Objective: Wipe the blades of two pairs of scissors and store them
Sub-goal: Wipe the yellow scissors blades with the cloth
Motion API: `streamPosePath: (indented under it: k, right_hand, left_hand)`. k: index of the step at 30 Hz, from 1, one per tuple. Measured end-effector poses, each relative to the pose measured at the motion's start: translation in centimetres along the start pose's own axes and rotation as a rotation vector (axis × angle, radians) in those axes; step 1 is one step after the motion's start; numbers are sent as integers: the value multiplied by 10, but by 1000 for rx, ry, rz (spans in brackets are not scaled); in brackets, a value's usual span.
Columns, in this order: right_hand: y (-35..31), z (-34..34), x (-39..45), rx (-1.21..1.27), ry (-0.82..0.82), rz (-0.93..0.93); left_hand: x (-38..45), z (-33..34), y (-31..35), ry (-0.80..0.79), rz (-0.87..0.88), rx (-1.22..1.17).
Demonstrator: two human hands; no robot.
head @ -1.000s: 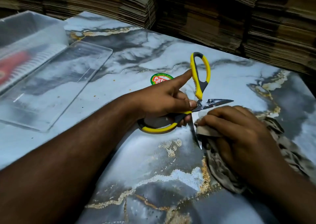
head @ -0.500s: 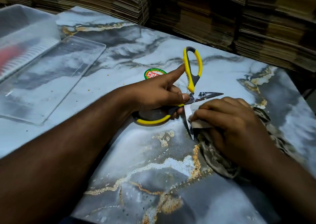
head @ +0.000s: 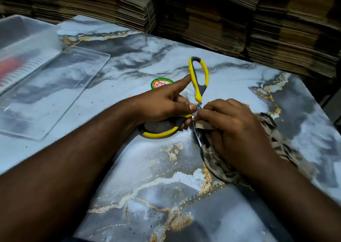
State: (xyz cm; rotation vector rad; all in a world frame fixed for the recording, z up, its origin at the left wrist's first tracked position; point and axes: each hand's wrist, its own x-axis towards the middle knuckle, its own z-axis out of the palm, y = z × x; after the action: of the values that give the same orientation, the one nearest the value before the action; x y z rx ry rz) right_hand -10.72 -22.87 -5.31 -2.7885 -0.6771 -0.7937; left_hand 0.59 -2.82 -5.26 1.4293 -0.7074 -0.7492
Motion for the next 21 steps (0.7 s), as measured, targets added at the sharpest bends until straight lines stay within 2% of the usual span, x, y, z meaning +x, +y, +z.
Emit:
streamPosePath:
  k: [5, 9, 12, 17, 19, 21]
  right_hand:
    - [-1, -14, -19, -26, -100, -55]
    - [-6, -10, -5, -91, -85, -52]
    - [-12, -8, -11, -48, -81, -1]
    - [0, -20, -19, 33, -202, -83]
    - [6, -25, -20, 174, -152, 26]
    - [12, -32, -19, 347, 12, 249]
  left_hand:
    - [3, -1, -2, 23, -11, 20]
    - [0, 0, 1, 21, -12, -26]
    - [-2, -2, 2, 21, 7, -15]
    - [-3, -1, 2, 43, 6, 5]
    - [-4, 1, 5, 36, 1, -6]
    - [-3, 2, 5, 37, -7, -19]
